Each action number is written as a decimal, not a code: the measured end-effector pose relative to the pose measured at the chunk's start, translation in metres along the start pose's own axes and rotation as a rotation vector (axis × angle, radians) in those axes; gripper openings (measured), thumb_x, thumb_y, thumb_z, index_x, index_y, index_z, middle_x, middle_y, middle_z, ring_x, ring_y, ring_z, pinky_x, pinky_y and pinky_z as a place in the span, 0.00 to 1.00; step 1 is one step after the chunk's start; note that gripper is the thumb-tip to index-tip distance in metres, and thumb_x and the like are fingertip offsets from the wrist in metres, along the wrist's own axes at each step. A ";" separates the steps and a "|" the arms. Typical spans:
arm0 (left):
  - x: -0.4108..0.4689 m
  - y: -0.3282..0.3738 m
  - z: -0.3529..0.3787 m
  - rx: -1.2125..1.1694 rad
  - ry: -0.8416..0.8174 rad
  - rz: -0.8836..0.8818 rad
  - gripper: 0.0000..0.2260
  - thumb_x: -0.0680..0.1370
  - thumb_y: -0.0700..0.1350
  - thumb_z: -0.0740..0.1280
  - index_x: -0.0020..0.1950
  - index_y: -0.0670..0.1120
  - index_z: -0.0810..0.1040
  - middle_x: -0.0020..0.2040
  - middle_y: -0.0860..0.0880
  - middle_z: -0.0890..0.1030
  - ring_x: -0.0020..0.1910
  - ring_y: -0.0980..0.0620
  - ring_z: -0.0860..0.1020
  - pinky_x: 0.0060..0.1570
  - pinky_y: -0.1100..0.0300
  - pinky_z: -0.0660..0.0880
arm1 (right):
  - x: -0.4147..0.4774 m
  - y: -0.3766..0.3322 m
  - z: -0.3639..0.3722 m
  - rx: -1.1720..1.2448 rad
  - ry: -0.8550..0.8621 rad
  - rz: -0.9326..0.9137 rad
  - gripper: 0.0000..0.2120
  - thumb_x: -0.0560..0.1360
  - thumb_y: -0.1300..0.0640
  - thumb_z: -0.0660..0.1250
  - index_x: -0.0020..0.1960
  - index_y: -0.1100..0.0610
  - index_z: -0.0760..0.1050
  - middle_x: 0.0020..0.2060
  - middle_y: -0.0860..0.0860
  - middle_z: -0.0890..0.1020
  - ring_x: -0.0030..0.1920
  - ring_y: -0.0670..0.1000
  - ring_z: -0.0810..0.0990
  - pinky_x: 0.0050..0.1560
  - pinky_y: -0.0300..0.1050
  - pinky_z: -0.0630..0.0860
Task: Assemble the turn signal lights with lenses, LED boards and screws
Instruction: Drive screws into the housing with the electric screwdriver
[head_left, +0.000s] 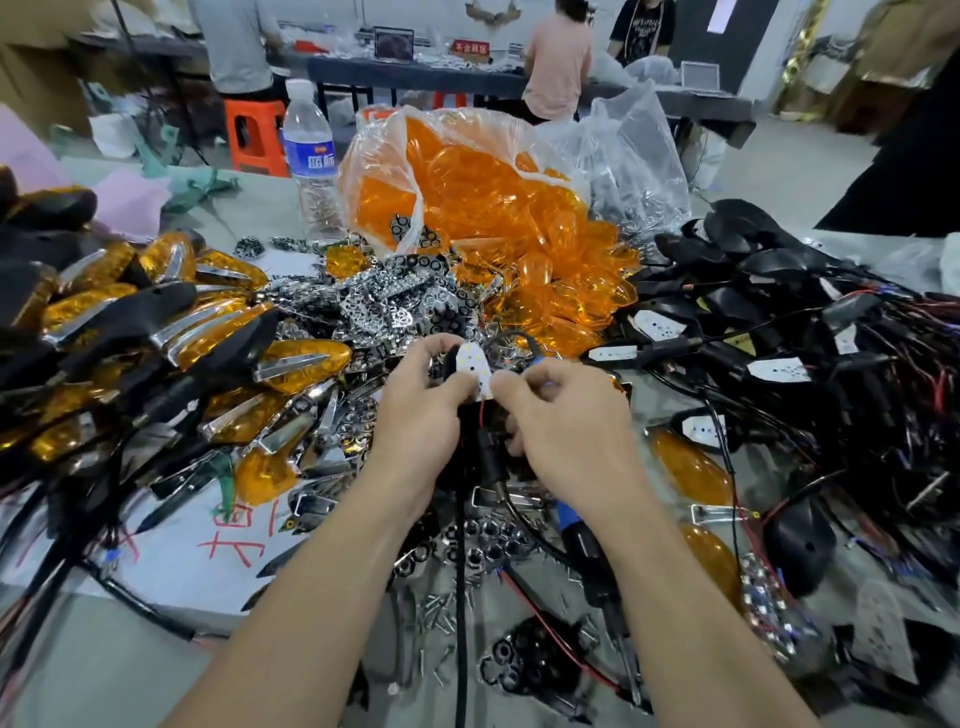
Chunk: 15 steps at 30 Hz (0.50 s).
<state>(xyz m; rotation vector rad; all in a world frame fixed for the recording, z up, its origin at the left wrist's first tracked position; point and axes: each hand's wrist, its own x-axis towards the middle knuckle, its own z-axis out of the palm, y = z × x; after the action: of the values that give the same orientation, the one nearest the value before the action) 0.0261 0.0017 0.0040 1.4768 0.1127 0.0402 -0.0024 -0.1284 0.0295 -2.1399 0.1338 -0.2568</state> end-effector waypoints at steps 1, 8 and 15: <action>0.000 0.000 0.001 0.022 0.006 0.035 0.15 0.78 0.38 0.66 0.53 0.60 0.81 0.46 0.42 0.85 0.39 0.41 0.82 0.43 0.42 0.82 | -0.001 0.002 0.003 0.036 0.020 0.005 0.13 0.75 0.43 0.71 0.39 0.52 0.80 0.31 0.49 0.83 0.36 0.51 0.84 0.41 0.50 0.80; -0.011 0.004 0.006 -0.148 -0.132 0.149 0.18 0.70 0.32 0.61 0.46 0.50 0.85 0.53 0.48 0.88 0.50 0.48 0.86 0.43 0.59 0.82 | -0.005 0.008 0.012 0.214 -0.018 -0.071 0.04 0.78 0.52 0.71 0.45 0.47 0.83 0.35 0.43 0.85 0.34 0.46 0.81 0.40 0.50 0.79; -0.016 0.006 0.014 -0.312 -0.198 0.107 0.20 0.70 0.35 0.61 0.52 0.47 0.88 0.56 0.44 0.87 0.60 0.50 0.84 0.55 0.56 0.83 | -0.002 0.014 0.009 0.364 0.037 -0.038 0.08 0.72 0.53 0.77 0.39 0.55 0.81 0.31 0.52 0.84 0.31 0.55 0.79 0.36 0.61 0.79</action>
<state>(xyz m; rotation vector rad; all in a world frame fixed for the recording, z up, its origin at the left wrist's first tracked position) 0.0120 -0.0136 0.0119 1.1667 -0.1284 -0.0020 -0.0023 -0.1278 0.0130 -1.7784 0.0615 -0.3175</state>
